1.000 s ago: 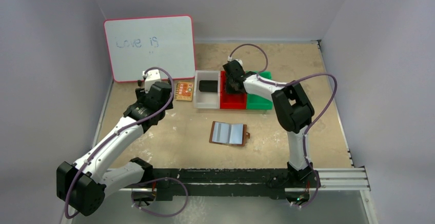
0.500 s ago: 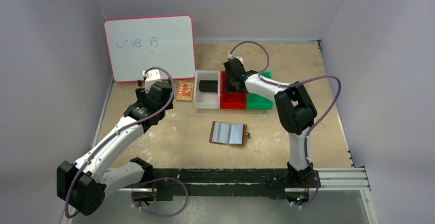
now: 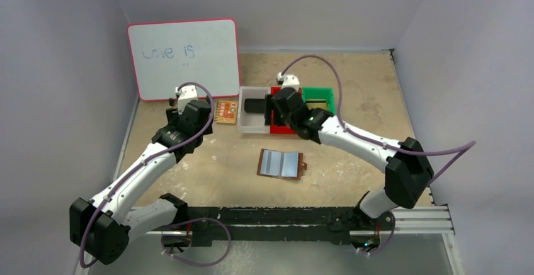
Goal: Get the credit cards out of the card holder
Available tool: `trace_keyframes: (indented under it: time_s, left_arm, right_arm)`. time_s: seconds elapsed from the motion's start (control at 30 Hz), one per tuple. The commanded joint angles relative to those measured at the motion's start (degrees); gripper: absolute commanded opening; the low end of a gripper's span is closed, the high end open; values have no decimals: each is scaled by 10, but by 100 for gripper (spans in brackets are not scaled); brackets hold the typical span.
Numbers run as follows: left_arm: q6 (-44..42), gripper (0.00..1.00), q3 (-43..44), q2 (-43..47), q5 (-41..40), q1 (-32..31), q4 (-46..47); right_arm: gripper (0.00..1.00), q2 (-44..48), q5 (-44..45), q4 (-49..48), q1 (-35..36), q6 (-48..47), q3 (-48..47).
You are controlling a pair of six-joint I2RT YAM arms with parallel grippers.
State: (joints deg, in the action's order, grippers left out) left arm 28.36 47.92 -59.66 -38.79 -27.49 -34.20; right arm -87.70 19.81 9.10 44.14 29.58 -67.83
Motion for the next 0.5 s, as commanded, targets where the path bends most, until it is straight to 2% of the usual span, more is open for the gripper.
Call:
trace_keyframes:
  time_s: [0.0,0.13,0.3,0.47]
  left_arm:
    - [5,74,30,11,-9,2,1]
    - [5,76,27,19,-11,2,3]
    - [8,76,25,31,-21,2,2]
    - [9,77,24,35,-25,2,2]
  right_arm:
    - [71,-5,92,67,77,106,36]
    - [72,-22,78,59,119,172,63]
    - [72,-78,65,72,152,202,54]
    - [65,-112,66,97,160,228,46]
